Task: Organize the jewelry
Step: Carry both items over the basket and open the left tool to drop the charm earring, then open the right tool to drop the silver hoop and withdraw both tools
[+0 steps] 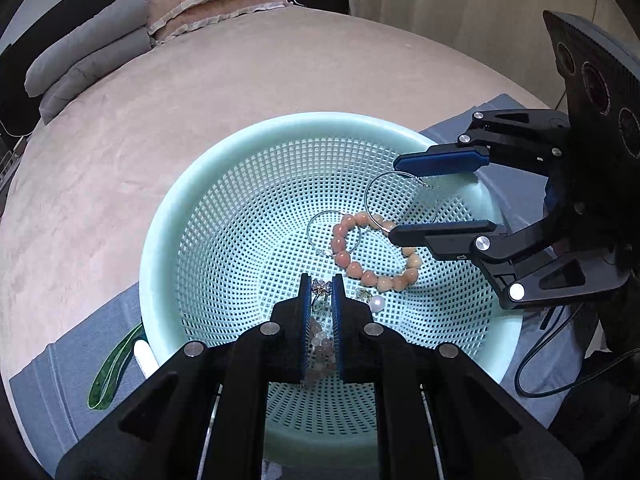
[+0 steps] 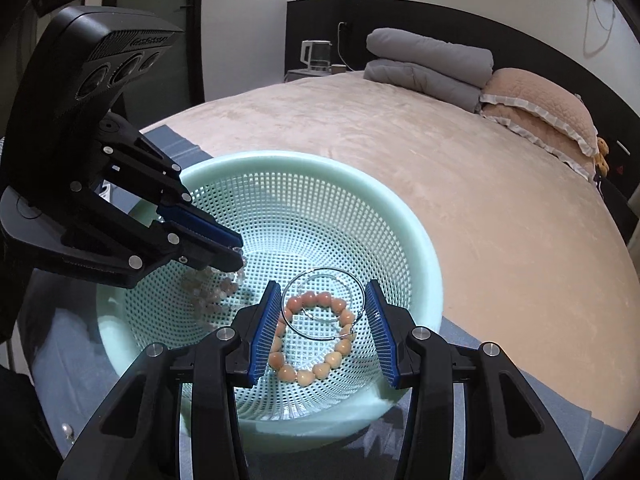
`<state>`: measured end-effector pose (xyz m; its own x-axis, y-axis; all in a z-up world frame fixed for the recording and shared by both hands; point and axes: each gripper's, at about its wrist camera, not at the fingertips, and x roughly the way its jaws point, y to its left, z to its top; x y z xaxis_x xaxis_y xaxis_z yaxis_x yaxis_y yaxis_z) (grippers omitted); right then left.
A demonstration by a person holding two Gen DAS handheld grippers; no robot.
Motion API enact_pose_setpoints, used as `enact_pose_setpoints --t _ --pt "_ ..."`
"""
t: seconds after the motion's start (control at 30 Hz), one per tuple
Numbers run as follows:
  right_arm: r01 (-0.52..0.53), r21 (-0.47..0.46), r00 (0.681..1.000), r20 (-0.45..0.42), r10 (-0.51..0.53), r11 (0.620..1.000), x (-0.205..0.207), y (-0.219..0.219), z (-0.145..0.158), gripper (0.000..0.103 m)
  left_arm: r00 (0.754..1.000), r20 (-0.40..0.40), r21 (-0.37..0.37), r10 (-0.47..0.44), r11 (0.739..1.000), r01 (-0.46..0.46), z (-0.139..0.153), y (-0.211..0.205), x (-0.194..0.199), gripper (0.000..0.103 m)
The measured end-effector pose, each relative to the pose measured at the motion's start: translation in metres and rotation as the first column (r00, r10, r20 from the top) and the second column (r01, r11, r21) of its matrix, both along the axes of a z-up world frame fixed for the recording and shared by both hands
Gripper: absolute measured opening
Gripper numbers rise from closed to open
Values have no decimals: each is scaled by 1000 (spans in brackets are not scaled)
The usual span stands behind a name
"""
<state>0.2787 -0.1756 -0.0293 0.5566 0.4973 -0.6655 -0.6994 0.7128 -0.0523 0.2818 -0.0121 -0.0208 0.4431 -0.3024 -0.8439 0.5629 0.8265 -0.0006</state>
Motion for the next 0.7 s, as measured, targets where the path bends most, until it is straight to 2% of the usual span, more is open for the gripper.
enact_pose_setpoints --t 0.17,0.27,0.3,0.33,0.4,0.47,0.53,0.57,0.63,0.7 --pt "11 -3 1000 4 -11 1000 -2 -2 0 42 1000 -7 3 20 1000 -20 -3 4 2 11" --pt "45 -8 999 -7 -45 999 0 -7 0 44 998 21 4 51 999 -51 0 6 1 12" --pt "53 -1 999 -1 -53 999 0 -8 1 48 998 30 5 62 998 -62 2 7 0 21" --pt "60 10 998 14 -60 998 -3 -10 3 60 996 47 8 75 997 -75 4 9 -2 41" --pt "74 33 996 51 -75 997 -9 -15 10 79 991 90 7 100 995 -101 10 12 -6 69" --pt "104 38 990 95 -107 994 -12 -19 16 86 987 116 -6 113 994 -113 18 16 -11 74" --pt "124 48 986 107 -129 991 -13 -24 20 86 981 138 -9 134 991 -134 24 19 -16 94" --pt "136 53 984 105 -141 989 -13 -27 21 86 975 166 -7 146 989 -147 28 20 -19 97" --pt "163 67 980 101 -170 984 -11 -33 24 86 968 200 2 153 988 -157 33 22 -25 97" --pt "186 77 977 89 -193 979 -10 -39 25 87 968 199 8 151 988 -156 37 23 -29 97"
